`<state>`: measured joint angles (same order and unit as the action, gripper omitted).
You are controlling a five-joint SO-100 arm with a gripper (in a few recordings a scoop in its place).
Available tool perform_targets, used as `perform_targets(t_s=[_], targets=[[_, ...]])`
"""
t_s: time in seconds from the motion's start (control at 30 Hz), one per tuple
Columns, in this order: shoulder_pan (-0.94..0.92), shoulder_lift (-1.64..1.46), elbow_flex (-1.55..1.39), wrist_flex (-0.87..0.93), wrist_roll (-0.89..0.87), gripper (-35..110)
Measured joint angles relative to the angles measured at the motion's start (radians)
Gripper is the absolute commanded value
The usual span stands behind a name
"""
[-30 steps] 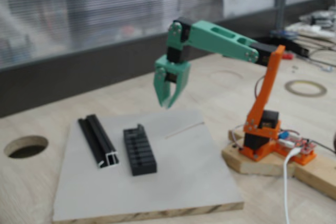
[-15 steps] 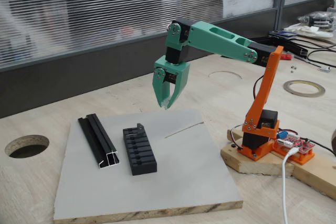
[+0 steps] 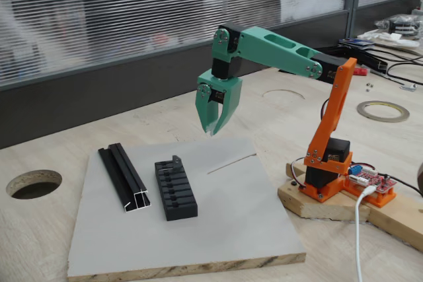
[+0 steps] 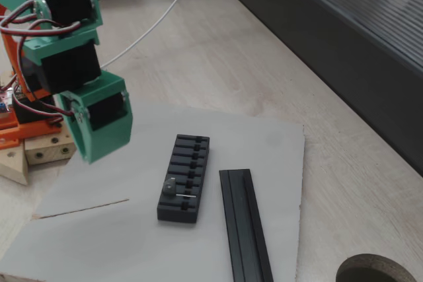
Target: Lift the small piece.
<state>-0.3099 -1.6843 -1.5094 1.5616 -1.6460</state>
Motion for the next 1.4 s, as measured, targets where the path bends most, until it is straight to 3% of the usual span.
perform_targets(t_s=[0.13,0.3,0.8,1.0,1.2,1.4], targets=[[0.002,0.0,0.0,0.0,0.071,7],[0.006,0.0,0.0,0.0,0.291,7],[0.0,0.003,0.0,0.0,1.345,7],[0.0,0.003,0.0,0.0,1.669,7],[0.005,0.003,0.0,-0.06,1.879,7],[0.087,0.003,-0.003,-0.167,1.962,7]])
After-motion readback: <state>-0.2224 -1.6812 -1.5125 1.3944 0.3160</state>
